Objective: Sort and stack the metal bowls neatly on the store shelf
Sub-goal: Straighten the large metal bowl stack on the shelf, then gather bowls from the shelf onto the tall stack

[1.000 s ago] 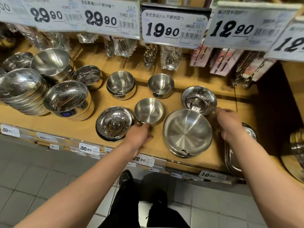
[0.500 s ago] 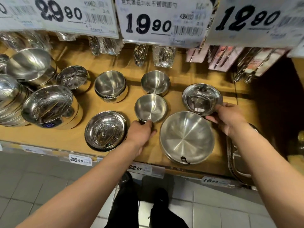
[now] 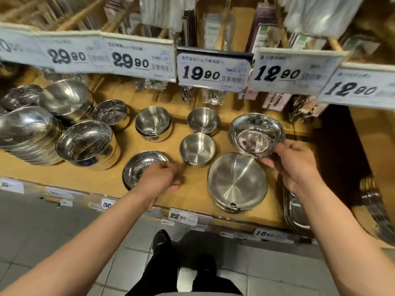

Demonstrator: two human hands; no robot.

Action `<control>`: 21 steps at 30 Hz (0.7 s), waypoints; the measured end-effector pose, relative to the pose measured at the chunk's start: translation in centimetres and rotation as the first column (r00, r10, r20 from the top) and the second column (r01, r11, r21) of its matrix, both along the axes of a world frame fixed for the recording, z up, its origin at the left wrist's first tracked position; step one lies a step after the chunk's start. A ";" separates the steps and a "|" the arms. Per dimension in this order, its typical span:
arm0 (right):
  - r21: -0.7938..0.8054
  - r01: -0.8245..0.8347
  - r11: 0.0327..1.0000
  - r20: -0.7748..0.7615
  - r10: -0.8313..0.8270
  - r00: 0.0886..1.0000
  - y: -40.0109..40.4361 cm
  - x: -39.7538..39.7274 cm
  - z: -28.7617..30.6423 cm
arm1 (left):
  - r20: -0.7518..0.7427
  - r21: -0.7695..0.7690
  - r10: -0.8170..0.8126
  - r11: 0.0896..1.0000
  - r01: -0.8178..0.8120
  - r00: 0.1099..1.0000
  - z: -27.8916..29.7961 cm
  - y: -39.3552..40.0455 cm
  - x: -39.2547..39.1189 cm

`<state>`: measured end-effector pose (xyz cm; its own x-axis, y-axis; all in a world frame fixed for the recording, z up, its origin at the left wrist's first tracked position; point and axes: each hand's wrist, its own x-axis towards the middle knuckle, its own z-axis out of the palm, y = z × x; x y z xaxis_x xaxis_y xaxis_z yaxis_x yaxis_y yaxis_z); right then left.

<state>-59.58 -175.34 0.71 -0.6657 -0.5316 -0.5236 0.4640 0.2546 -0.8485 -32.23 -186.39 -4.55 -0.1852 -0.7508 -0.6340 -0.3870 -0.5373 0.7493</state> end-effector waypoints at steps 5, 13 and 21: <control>-0.020 -0.072 0.997 -0.038 0.071 0.997 1.1 1.8 1.0 | 0.225 -0.143 0.173 0.979 -0.143 0.959 1.1 1.1 7.0; 0.001 -0.205 0.979 -0.042 0.205 0.978 0.3 7.6 0.8 | 0.181 -0.047 0.203 0.979 -0.198 0.962 0.2 -0.1 11.4; 0.022 -0.204 0.979 -0.059 0.205 0.977 -1.0 13.8 1.4 | 0.187 -0.004 0.067 0.998 -0.068 0.980 -1.4 -2.7 10.1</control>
